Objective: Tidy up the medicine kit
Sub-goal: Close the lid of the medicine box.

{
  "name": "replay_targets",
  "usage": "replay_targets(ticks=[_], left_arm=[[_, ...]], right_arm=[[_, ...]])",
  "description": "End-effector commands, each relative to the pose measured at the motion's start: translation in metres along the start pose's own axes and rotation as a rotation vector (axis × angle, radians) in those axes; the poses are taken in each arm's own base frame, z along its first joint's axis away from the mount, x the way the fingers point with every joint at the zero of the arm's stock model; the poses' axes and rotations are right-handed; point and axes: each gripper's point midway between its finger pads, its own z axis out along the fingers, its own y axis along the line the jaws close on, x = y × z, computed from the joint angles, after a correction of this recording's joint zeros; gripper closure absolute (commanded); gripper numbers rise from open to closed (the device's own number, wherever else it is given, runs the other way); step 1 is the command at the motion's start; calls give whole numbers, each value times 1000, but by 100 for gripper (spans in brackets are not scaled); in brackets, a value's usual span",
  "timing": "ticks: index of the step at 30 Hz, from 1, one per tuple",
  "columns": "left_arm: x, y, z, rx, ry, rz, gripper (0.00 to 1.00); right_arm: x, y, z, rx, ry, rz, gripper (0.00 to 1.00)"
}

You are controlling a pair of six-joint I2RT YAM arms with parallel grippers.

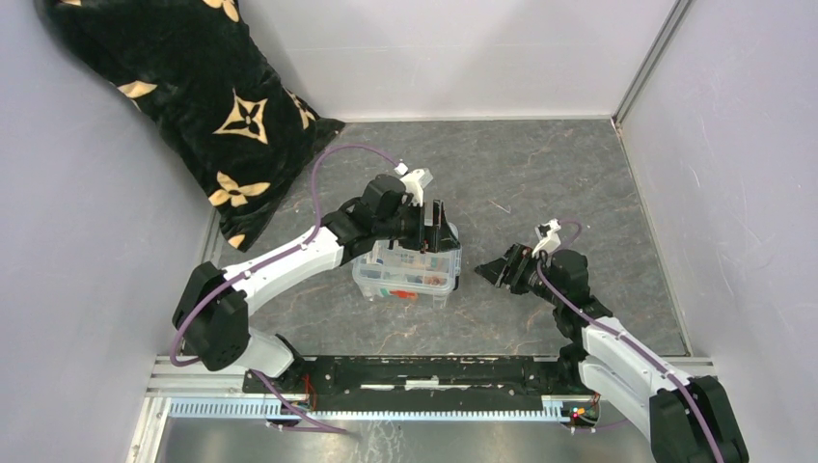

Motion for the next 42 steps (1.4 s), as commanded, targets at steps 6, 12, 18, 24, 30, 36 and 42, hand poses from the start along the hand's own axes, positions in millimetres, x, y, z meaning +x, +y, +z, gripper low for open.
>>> replay_targets(ticks=[6,12,18,24,30,36,42], left_arm=[[35,36,5,-120,59,-60,11],[38,40,2,-138,64,-62,12],[38,41,1,-145,65,-60,12],[37,42,0,-154,62,-58,12],[36,42,0,-155,63,-57,12],[34,41,1,-155,62,-53,12],[33,40,1,-154,64,-52,12]], right_arm=[[-4,27,-2,-156,-37,93,10],[-4,48,-10,-302,-65,146,2],[-3,67,-16,-406,-44,152,2],[-4,74,-9,-429,1,180,2],[-7,87,-10,-501,23,202,2],[-11,92,-13,-549,6,288,2],[-14,88,-8,-549,2,364,2]])
